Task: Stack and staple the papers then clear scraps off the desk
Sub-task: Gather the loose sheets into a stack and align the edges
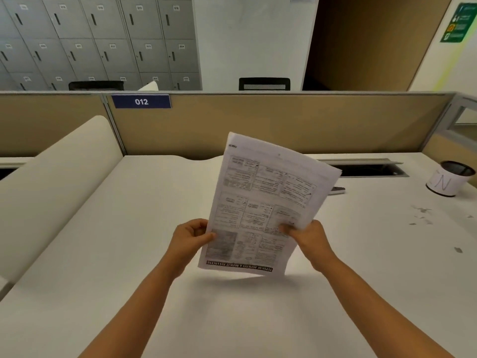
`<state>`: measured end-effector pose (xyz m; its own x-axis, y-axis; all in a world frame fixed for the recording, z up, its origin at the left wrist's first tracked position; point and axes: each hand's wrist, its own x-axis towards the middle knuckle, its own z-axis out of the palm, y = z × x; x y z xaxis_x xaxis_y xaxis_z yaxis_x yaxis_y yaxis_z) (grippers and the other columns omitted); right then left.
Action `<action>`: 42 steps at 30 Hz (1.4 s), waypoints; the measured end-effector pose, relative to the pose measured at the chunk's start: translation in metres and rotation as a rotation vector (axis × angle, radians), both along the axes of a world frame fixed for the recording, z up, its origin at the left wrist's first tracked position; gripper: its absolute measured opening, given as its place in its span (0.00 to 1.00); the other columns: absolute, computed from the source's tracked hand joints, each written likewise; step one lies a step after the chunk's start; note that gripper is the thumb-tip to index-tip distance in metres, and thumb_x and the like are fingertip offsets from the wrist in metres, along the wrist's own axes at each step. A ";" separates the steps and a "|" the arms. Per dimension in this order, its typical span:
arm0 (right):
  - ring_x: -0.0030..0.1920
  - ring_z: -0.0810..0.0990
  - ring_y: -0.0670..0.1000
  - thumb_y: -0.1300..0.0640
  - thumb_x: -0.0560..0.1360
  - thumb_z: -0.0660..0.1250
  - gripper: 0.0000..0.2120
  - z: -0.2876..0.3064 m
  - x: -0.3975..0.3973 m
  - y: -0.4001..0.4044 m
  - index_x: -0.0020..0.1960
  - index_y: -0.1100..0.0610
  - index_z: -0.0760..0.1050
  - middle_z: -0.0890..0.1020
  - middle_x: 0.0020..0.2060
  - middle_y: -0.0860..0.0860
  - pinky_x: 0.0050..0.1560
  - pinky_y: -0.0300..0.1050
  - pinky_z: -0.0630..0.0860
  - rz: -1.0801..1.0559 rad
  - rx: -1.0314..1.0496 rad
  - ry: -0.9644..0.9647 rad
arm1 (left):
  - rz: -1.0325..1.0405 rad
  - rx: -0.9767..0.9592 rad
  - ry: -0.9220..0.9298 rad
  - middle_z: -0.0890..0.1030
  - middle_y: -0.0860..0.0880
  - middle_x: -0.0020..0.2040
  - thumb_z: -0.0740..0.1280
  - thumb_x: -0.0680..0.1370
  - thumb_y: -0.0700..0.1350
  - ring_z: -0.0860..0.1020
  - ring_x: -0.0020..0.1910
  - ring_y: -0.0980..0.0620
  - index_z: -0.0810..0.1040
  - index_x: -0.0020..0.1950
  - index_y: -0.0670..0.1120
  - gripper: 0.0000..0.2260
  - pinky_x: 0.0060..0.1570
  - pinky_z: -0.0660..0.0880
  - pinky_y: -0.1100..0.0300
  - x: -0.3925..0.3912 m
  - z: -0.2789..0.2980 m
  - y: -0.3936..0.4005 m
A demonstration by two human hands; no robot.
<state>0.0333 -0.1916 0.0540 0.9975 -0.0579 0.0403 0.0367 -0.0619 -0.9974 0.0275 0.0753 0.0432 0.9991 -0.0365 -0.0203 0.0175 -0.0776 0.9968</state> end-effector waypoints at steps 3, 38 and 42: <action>0.43 0.84 0.45 0.63 0.69 0.73 0.13 0.005 0.002 0.003 0.43 0.44 0.80 0.84 0.42 0.44 0.38 0.36 0.80 0.081 -0.070 -0.038 | -0.046 0.000 -0.034 0.86 0.54 0.44 0.71 0.72 0.36 0.83 0.44 0.55 0.83 0.46 0.52 0.10 0.37 0.79 0.67 0.001 0.013 -0.011; 0.47 0.82 0.51 0.61 0.70 0.72 0.11 -0.012 0.013 0.009 0.45 0.46 0.78 0.82 0.44 0.44 0.42 0.38 0.81 0.162 -0.200 0.112 | 0.026 0.162 -0.049 0.83 0.48 0.48 0.67 0.75 0.39 0.81 0.48 0.50 0.81 0.47 0.52 0.08 0.47 0.80 0.56 0.003 0.002 -0.020; 0.55 0.80 0.50 0.59 0.66 0.76 0.32 0.002 0.023 -0.003 0.66 0.50 0.66 0.79 0.55 0.48 0.50 0.42 0.79 0.027 -0.084 0.075 | -0.054 0.487 -0.018 0.83 0.46 0.44 0.64 0.75 0.39 0.81 0.43 0.48 0.81 0.45 0.43 0.07 0.43 0.80 0.52 0.024 0.029 -0.015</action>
